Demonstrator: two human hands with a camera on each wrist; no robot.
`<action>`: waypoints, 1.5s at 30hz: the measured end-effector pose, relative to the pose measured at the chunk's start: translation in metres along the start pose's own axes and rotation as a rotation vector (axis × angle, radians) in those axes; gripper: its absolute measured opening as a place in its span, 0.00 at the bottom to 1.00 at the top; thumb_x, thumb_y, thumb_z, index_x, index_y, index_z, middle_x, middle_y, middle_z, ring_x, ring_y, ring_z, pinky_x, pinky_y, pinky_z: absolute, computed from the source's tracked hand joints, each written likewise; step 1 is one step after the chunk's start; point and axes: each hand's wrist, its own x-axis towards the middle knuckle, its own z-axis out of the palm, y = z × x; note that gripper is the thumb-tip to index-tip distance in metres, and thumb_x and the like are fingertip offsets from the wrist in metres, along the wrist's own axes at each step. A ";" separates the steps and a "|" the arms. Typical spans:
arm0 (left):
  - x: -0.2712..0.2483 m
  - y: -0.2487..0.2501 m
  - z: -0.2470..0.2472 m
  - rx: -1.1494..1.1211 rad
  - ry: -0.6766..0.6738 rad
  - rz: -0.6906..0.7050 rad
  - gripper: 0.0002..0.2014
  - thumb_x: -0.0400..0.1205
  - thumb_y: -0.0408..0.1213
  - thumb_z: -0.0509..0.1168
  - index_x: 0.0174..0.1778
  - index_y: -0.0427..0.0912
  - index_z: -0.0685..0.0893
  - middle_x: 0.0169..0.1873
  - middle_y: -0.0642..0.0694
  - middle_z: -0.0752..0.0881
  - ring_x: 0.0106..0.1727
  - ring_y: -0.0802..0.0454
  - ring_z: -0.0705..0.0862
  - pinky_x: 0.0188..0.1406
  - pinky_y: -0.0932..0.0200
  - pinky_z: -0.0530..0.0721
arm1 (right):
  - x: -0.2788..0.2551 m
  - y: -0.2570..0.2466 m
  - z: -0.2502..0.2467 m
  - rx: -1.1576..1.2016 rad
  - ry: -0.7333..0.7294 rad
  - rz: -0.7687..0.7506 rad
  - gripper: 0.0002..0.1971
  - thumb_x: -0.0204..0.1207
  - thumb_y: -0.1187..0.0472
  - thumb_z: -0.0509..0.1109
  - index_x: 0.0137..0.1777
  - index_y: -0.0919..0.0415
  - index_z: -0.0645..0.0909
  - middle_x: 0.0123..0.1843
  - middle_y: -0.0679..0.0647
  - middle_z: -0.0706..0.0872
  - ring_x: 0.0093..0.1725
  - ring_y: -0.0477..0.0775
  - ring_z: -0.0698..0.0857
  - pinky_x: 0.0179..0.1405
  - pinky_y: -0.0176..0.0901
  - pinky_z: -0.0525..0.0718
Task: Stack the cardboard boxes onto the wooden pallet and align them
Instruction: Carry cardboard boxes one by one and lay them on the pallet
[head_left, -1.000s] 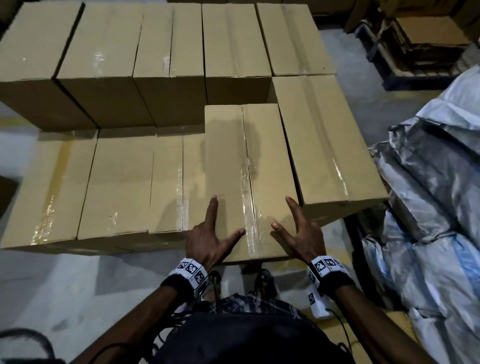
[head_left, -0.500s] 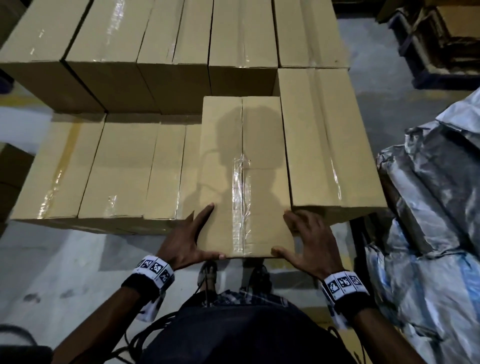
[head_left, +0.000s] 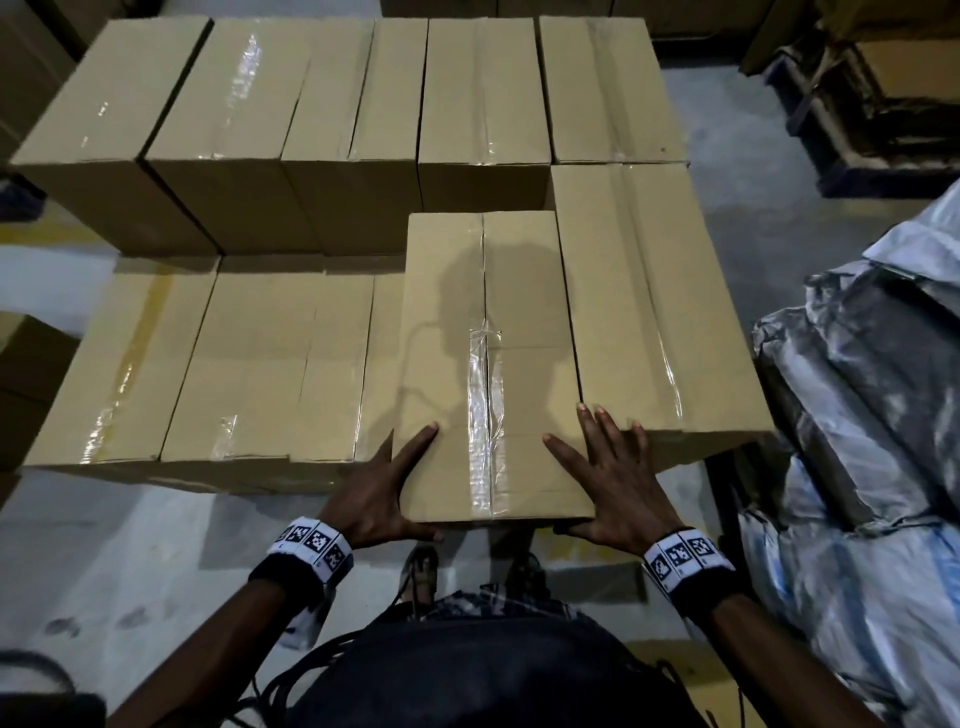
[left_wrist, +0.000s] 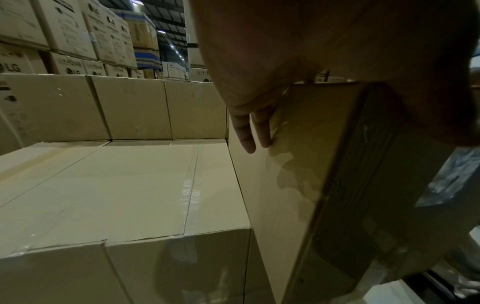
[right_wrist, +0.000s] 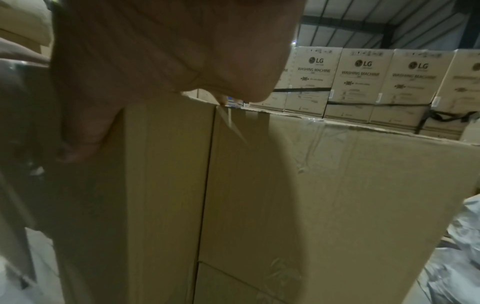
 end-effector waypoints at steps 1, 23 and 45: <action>0.002 0.000 -0.001 -0.021 0.002 0.008 0.69 0.58 0.75 0.81 0.86 0.78 0.40 0.90 0.45 0.56 0.85 0.36 0.70 0.77 0.38 0.79 | 0.002 0.000 -0.002 -0.003 -0.004 0.010 0.69 0.52 0.19 0.77 0.91 0.38 0.49 0.92 0.69 0.47 0.91 0.72 0.48 0.82 0.79 0.47; 0.067 -0.001 -0.038 -0.002 0.002 0.027 0.69 0.58 0.73 0.81 0.85 0.79 0.37 0.91 0.47 0.56 0.91 0.37 0.55 0.82 0.42 0.70 | 0.060 0.016 -0.031 0.045 -0.079 0.156 0.66 0.67 0.37 0.83 0.86 0.29 0.29 0.91 0.52 0.27 0.91 0.63 0.34 0.86 0.73 0.43; 0.087 -0.003 -0.057 -0.056 0.002 -0.007 0.69 0.56 0.66 0.85 0.86 0.80 0.43 0.83 0.39 0.68 0.80 0.35 0.72 0.78 0.39 0.77 | 0.087 0.021 -0.037 0.027 -0.103 0.177 0.67 0.66 0.36 0.83 0.86 0.29 0.28 0.91 0.53 0.26 0.91 0.65 0.34 0.87 0.74 0.46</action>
